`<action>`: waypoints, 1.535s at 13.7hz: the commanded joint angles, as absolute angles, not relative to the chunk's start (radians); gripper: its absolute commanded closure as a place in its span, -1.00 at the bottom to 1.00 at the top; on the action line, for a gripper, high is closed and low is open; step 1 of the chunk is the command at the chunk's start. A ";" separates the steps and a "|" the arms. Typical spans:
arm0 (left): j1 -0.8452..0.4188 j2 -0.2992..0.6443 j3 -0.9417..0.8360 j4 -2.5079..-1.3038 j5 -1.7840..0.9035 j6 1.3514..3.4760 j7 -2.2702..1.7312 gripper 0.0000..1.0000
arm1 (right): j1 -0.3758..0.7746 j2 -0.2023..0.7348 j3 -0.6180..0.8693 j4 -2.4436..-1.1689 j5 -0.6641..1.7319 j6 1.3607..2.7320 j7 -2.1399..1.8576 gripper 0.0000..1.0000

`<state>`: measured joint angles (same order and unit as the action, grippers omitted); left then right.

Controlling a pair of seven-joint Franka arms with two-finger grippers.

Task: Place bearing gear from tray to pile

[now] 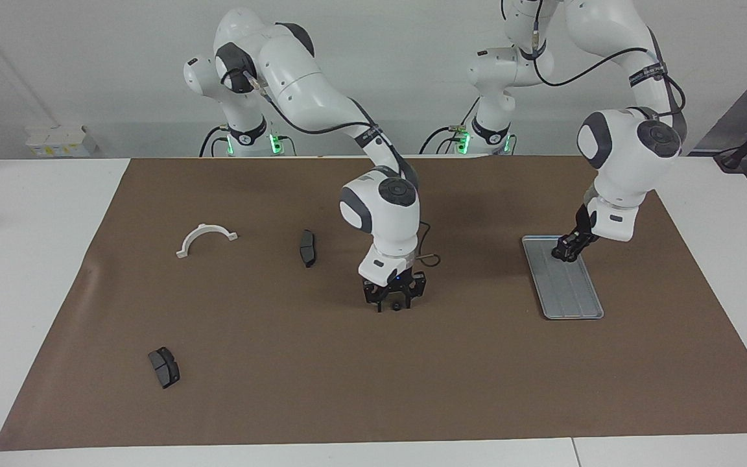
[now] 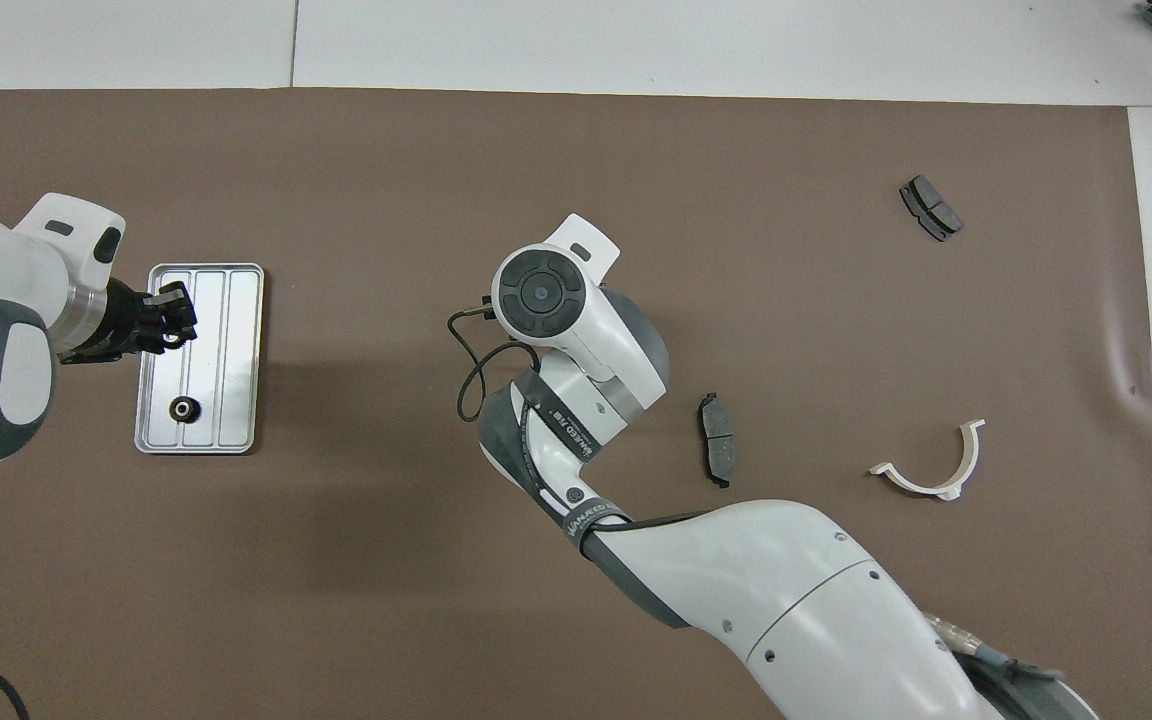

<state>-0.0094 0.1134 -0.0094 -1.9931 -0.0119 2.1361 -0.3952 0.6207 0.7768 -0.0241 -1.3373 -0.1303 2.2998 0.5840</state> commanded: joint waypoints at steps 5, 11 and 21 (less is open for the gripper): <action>-0.015 0.109 -0.008 -1.999 0.006 2.145 -0.391 1.00 | 0.618 0.752 -0.021 -1.371 -0.118 2.322 0.611 0.42; -0.040 0.112 -0.015 -1.984 0.006 2.145 -0.411 1.00 | 0.609 0.749 -0.023 -1.362 -0.118 2.315 0.609 0.99; -0.375 0.299 -0.017 -1.800 -0.003 2.364 -0.860 1.00 | 0.375 0.519 -0.023 -1.370 0.007 2.021 0.313 1.00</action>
<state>-0.2989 0.1850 -0.0315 -1.9216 -0.0122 2.3471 -0.7622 0.4480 0.6039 -0.0372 -1.3327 -0.0493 2.0750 0.4099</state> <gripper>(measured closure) 0.652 0.762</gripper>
